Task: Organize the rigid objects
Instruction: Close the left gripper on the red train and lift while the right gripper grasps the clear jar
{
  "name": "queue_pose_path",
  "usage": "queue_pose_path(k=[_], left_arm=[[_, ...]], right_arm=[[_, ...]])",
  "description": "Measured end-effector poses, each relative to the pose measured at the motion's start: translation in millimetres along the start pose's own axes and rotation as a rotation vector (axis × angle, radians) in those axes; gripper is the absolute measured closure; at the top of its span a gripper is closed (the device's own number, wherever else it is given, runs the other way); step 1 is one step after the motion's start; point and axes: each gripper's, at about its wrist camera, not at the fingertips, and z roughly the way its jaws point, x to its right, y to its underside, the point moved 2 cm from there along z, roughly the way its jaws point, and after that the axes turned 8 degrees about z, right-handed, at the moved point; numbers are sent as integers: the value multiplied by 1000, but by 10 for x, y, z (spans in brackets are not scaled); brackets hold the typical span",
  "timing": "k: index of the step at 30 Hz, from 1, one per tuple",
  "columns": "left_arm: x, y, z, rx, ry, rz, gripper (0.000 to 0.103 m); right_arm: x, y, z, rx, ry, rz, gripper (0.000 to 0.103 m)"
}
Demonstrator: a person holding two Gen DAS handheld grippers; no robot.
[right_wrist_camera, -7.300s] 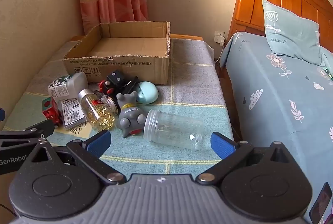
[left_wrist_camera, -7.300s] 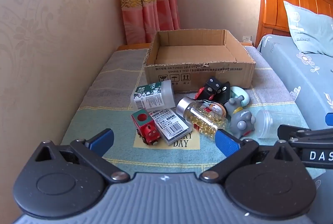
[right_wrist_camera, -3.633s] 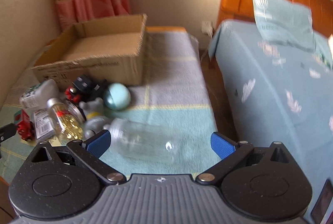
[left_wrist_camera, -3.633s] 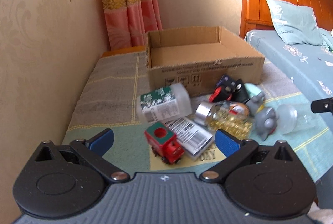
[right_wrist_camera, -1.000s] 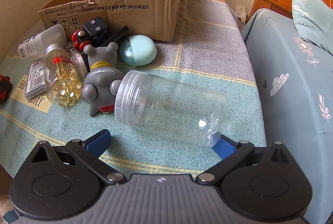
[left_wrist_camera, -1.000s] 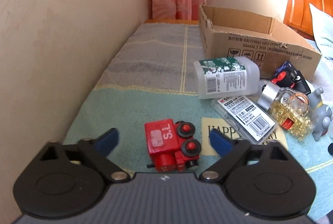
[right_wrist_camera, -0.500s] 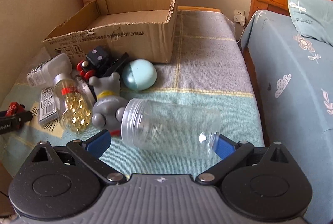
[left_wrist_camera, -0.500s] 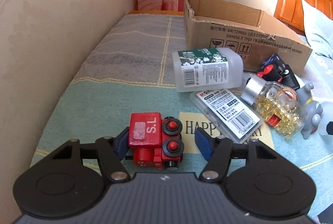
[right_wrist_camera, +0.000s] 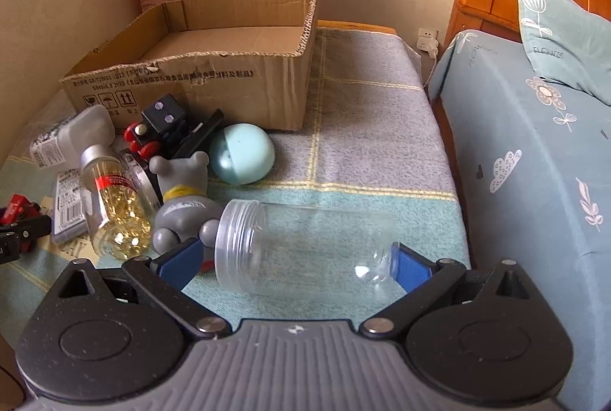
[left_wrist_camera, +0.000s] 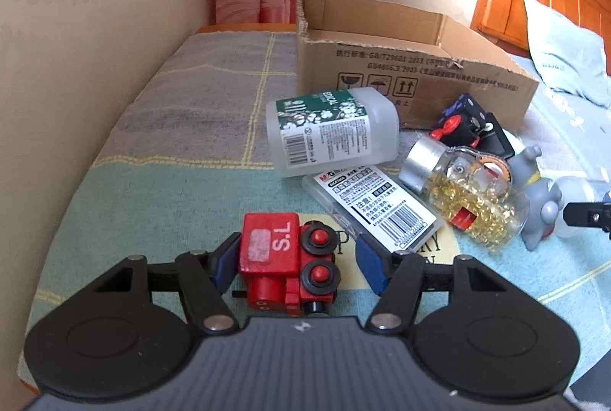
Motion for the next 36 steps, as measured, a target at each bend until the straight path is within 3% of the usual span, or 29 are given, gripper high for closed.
queue_pose_path(k=[11,23,29,36], left_arm=[[-51,56,-27,-22,-37,14,40],[-35,27,-32,-20,-38,23,41],[-51,1,-20,-35,-8,24,53],[-98,-58,-9,-58,11,31,55]], right_arm=[[40,35,27,-15,103,-8,0],[-16,-38,86,-7,115,-23,4],[-23,-32,86,-25,120,-58,7],[-38,-106,36,-32,118,-136,7]])
